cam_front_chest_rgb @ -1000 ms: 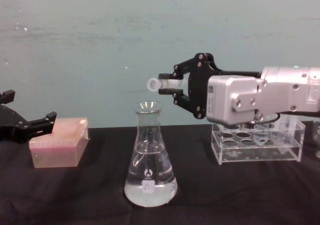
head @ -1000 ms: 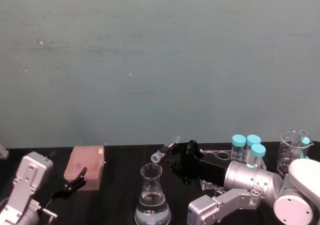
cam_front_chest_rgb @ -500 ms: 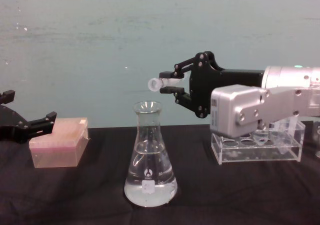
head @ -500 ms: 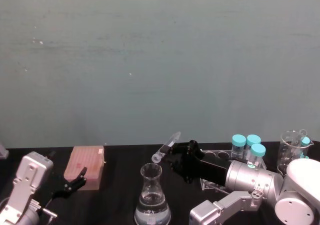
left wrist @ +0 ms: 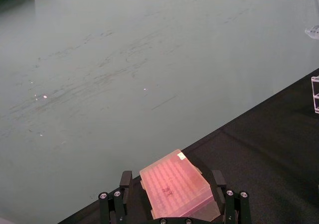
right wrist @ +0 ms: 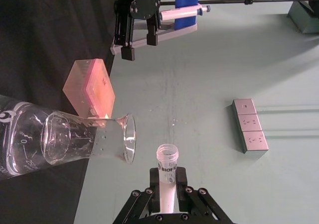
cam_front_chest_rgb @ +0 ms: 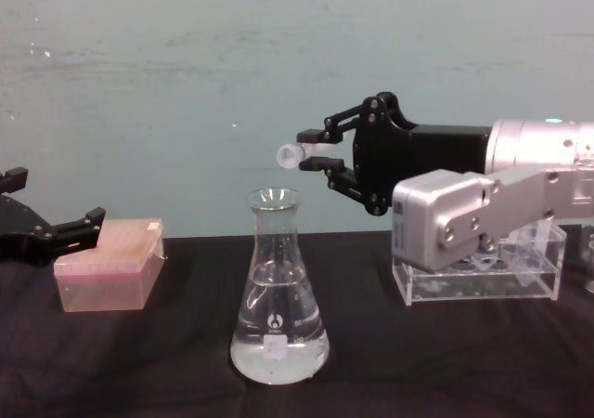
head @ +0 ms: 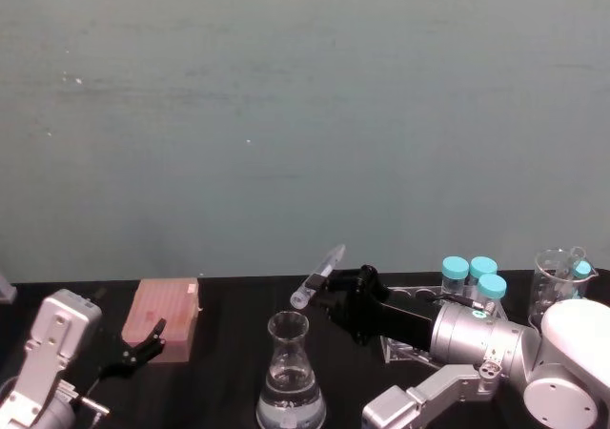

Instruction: Pour the liquid from the test tube into the beaker using one hand.

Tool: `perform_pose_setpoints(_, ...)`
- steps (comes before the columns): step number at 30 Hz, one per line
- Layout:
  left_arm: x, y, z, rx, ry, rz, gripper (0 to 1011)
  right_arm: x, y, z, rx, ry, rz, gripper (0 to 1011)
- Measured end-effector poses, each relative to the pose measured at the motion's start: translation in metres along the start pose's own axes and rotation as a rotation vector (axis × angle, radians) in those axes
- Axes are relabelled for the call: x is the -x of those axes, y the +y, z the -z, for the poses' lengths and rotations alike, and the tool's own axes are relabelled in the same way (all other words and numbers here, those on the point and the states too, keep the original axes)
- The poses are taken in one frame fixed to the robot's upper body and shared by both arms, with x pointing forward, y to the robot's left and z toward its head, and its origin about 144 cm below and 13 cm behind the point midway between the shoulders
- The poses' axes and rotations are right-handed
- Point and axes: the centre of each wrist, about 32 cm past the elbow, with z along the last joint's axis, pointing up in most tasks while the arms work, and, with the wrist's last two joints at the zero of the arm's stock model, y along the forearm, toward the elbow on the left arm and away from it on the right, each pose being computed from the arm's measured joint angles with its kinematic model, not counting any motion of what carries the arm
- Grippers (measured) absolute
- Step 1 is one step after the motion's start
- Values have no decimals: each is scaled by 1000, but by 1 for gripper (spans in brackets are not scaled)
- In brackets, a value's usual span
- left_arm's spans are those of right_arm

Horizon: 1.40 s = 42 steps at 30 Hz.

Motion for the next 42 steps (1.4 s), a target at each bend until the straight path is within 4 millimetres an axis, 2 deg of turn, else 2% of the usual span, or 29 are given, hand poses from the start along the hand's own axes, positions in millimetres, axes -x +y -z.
perform_pose_setpoints(42,0,0,0,0,0,0,1000,-1,1,6,-6,-109,9,190)
